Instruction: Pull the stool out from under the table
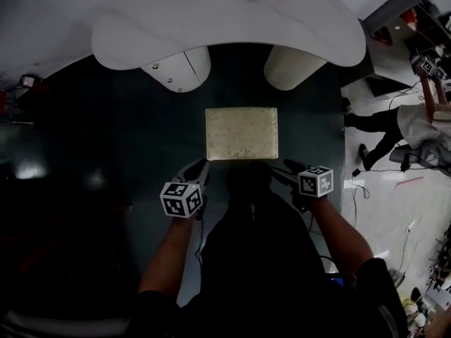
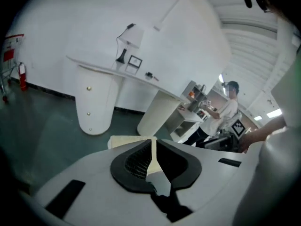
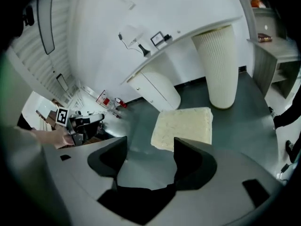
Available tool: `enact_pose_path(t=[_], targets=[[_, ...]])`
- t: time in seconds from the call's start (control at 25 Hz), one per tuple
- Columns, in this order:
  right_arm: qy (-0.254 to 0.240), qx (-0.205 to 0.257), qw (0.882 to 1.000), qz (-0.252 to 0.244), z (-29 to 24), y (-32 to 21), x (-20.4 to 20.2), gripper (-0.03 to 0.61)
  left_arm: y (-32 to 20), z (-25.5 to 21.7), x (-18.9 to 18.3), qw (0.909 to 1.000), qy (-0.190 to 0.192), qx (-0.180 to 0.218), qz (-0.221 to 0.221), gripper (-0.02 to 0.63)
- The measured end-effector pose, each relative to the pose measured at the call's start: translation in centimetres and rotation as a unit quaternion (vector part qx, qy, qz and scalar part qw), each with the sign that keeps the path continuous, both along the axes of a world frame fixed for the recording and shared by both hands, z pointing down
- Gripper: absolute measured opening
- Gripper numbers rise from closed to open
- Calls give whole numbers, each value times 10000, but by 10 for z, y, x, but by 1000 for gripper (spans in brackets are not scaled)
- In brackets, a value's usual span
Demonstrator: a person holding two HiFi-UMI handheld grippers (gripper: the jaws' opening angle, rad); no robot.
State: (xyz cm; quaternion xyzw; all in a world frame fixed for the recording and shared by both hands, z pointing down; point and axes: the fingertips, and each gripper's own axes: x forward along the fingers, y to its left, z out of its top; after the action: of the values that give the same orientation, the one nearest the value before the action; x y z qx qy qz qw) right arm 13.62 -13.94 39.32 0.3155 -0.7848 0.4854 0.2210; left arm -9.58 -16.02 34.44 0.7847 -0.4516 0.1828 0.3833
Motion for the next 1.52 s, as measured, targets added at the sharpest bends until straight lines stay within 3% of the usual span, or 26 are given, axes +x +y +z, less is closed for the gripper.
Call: enact_pose_path(t=[0.28,0.56,0.88,1.28,1.4,1.52], targets=[[-320,640,9966,402,-89,-7,13,311,29,-80,40,9977,145,543,384,21],[-708,1221,9899,96,-148,21,24,311,49,-138,78,9951,161,925,313,17],[-1173,2023,9720,-207,-205,40,49,310,76,-212,127,9873,106,1586,-28,15],[-1470,3012,9410,-465,-294,63,52,305,93,-288,137,9705,20,2410,-61,15],[-1392,3342,9301,-627,-317,67,39,274,100,-304,129,9650,-33,2622,-24,16],[-1413,3610,9199,-591,-343,67,24,165,106,-328,118,9570,-76,2899,80,16]])
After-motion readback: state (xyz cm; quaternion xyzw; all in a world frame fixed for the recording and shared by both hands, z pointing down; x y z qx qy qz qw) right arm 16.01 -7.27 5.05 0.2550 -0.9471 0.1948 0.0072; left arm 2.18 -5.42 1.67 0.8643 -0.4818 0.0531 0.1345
